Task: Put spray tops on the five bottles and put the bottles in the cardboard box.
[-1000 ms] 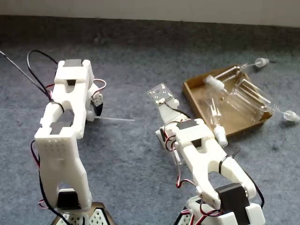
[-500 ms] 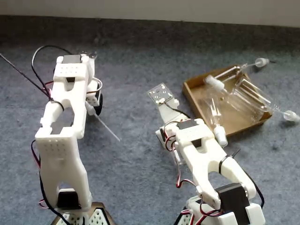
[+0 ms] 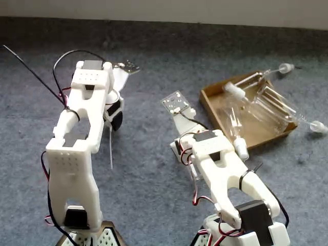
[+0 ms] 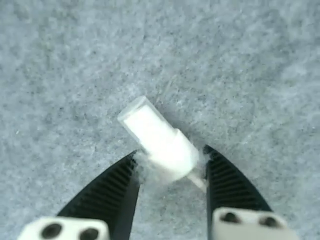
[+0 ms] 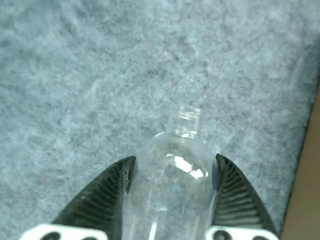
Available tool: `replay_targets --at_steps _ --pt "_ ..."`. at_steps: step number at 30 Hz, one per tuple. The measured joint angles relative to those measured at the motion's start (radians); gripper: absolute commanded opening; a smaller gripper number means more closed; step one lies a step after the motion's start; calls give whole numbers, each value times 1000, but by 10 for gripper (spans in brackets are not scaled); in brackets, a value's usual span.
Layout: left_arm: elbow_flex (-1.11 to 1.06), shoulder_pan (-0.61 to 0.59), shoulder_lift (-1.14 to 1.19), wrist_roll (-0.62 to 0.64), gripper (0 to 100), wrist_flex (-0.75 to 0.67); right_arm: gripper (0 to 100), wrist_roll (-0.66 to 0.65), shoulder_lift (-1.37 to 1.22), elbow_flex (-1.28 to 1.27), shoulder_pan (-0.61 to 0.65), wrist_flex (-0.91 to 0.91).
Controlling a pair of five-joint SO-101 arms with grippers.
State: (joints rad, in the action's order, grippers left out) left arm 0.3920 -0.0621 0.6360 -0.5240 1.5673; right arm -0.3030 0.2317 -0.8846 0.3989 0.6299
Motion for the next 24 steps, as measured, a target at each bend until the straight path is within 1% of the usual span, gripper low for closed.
replay_targets --at_steps 2,5,6,10,20,24 --pt "0 0 0 -2 315 0 125 0 0 0 0 0" --pt "0 0 0 -2 287 0 125 0 0 0 0 0" --pt "0 0 0 20 276 0 125 0 0 0 0 0" --pt "0 0 0 157 236 0 125 0 0 0 0 0" --pt "0 0 0 445 153 0 125 0 0 0 0 0" --pt "0 0 0 526 108 0 125 0 0 0 0 0"
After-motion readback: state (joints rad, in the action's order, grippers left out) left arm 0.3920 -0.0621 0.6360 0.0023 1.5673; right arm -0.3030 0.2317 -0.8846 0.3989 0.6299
